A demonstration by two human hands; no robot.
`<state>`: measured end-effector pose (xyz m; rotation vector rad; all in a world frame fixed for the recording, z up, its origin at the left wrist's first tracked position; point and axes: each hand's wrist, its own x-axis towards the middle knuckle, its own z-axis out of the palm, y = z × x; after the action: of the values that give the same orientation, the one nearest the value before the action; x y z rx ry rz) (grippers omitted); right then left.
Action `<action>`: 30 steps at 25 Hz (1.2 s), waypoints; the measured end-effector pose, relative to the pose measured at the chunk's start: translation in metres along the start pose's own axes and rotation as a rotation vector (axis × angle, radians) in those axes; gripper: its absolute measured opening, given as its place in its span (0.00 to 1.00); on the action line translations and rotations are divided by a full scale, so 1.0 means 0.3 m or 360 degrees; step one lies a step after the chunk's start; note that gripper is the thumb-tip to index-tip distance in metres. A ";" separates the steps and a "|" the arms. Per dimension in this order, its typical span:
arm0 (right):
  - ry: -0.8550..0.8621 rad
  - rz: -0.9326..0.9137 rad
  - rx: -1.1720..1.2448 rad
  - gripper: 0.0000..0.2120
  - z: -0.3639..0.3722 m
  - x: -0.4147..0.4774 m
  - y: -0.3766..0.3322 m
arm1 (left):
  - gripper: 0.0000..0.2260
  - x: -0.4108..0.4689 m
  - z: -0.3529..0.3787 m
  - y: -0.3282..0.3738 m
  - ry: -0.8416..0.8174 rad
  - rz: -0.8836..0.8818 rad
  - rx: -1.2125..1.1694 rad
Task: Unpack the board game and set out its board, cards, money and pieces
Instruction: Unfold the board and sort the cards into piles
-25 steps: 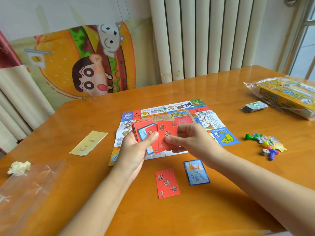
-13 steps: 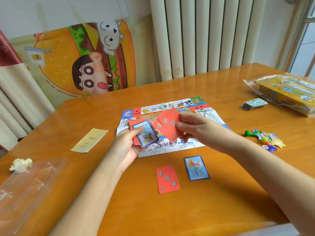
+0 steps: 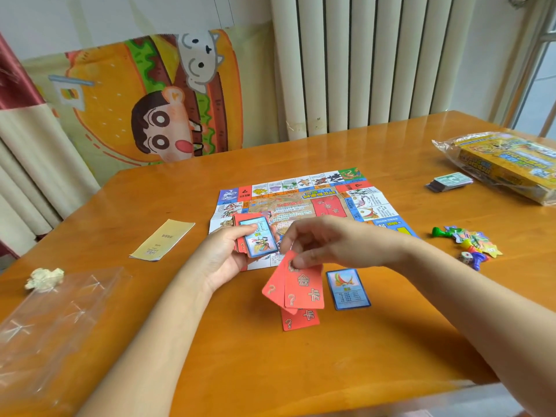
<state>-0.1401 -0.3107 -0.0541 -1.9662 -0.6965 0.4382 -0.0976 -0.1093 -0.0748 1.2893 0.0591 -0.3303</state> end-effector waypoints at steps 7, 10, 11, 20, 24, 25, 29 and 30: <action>0.0000 0.0080 -0.0213 0.11 0.044 0.054 0.028 | 0.17 -0.008 -0.003 0.009 -0.0054 -0.0043 -0.0112; 0.0107 0.0073 -0.0311 0.11 0.076 0.062 0.046 | 0.15 -0.011 -0.002 0.011 -0.0071 -0.0091 -0.0204; 0.0126 0.0061 -0.0410 0.11 0.087 0.064 0.054 | 0.14 -0.015 -0.003 0.015 -0.0092 -0.0126 -0.0246; 0.0839 0.0080 -0.0132 0.11 0.036 0.038 0.048 | 0.14 -0.011 0.016 -0.006 0.0028 0.0135 0.0010; 0.0630 0.0196 0.0465 0.10 0.020 0.020 0.050 | 0.11 -0.035 0.083 -0.048 -0.0020 0.0251 0.0066; 0.0708 0.0200 0.0564 0.10 0.019 0.022 0.049 | 0.10 -0.038 0.097 -0.057 -0.0048 0.0255 0.0021; 0.0986 0.0120 0.0652 0.10 -0.029 0.007 0.033 | 0.08 -0.033 0.096 -0.058 0.0025 0.0114 -0.0096; 0.0974 0.0092 0.0539 0.10 -0.057 -0.006 0.036 | 0.10 -0.030 0.091 -0.056 0.0045 0.0061 -0.0103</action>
<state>-0.1288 -0.3275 -0.0558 -1.6680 -0.1594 -0.0270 -0.1147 -0.1372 -0.0806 1.2297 0.0686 -0.2755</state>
